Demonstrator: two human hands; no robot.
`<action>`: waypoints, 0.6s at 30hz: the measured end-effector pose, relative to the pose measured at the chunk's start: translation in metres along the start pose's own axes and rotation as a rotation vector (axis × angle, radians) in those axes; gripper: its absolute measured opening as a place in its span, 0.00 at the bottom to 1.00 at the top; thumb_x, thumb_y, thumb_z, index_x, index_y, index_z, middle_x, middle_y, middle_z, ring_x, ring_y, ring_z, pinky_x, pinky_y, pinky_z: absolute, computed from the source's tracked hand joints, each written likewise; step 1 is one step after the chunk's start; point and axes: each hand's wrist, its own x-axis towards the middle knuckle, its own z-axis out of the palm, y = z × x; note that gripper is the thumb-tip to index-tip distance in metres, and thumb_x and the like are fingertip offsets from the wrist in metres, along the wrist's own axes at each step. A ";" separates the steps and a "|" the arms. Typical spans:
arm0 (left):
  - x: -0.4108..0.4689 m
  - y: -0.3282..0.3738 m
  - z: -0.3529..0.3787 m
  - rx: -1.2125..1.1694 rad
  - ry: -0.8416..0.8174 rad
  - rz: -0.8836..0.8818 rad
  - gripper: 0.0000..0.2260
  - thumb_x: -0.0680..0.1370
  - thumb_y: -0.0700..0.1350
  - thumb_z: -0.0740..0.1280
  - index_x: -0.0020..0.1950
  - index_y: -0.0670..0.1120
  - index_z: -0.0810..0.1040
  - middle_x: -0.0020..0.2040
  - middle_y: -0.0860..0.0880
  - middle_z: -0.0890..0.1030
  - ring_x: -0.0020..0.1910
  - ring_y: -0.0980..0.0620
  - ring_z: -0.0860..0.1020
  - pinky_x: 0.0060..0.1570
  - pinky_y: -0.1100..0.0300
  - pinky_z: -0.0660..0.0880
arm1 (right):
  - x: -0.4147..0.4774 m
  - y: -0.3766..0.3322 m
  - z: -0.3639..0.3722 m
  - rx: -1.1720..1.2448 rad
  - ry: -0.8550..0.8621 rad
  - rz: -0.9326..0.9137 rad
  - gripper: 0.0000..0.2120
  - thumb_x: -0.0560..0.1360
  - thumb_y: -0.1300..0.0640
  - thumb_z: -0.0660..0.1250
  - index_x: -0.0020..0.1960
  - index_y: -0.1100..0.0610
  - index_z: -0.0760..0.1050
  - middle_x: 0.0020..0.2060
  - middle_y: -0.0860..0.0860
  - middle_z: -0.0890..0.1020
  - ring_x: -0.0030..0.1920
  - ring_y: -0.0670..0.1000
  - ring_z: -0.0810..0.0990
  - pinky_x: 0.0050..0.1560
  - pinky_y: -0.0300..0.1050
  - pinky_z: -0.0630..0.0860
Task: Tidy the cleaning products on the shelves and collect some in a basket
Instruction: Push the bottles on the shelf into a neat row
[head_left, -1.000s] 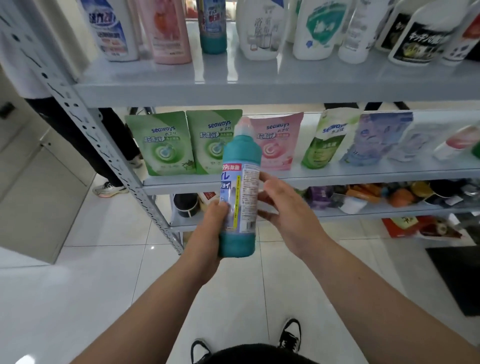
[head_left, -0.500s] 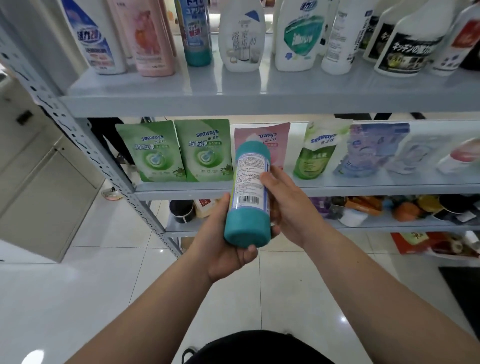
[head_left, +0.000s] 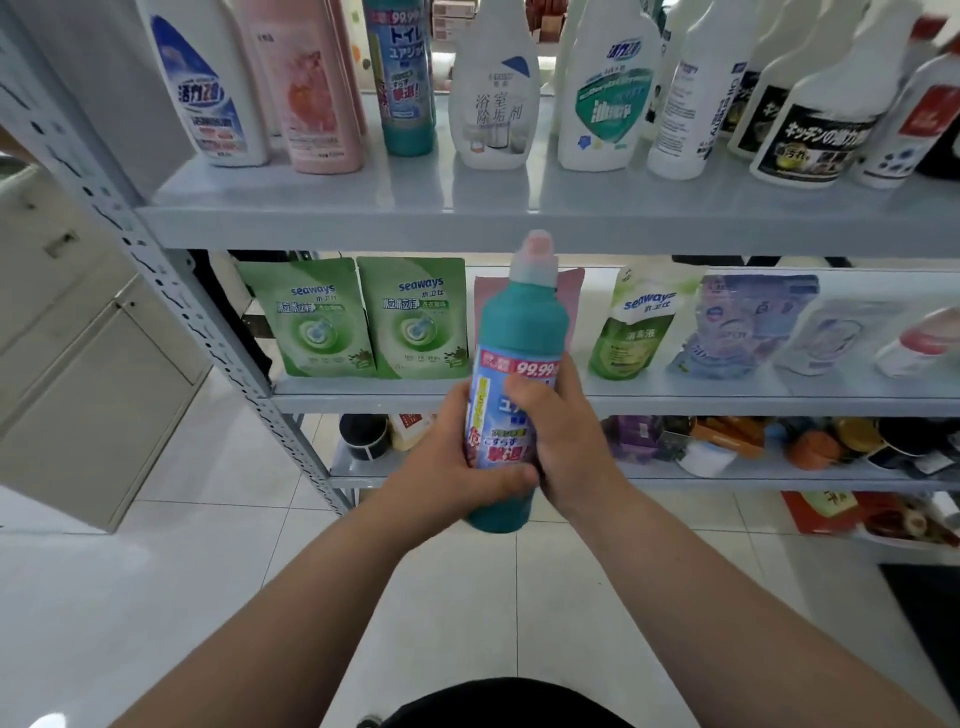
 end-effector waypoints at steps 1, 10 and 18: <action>0.000 -0.001 -0.004 0.058 0.020 0.013 0.39 0.62 0.52 0.80 0.70 0.57 0.68 0.60 0.48 0.83 0.58 0.46 0.83 0.62 0.43 0.80 | -0.001 0.003 0.005 -0.028 -0.022 0.005 0.24 0.70 0.46 0.73 0.65 0.42 0.75 0.55 0.50 0.85 0.56 0.55 0.86 0.53 0.51 0.84; -0.016 -0.032 -0.036 0.317 0.341 0.154 0.37 0.65 0.51 0.83 0.66 0.64 0.66 0.56 0.62 0.80 0.52 0.61 0.82 0.50 0.63 0.80 | -0.002 -0.015 0.013 -0.333 -0.178 -0.013 0.30 0.68 0.41 0.78 0.67 0.32 0.71 0.62 0.40 0.82 0.64 0.45 0.81 0.56 0.47 0.83; -0.030 -0.049 -0.075 0.389 0.328 0.412 0.37 0.71 0.41 0.79 0.71 0.64 0.63 0.63 0.76 0.70 0.64 0.69 0.72 0.60 0.76 0.69 | -0.024 0.010 0.046 -0.386 -0.215 -0.209 0.38 0.69 0.61 0.82 0.69 0.34 0.72 0.64 0.36 0.78 0.68 0.43 0.76 0.60 0.35 0.78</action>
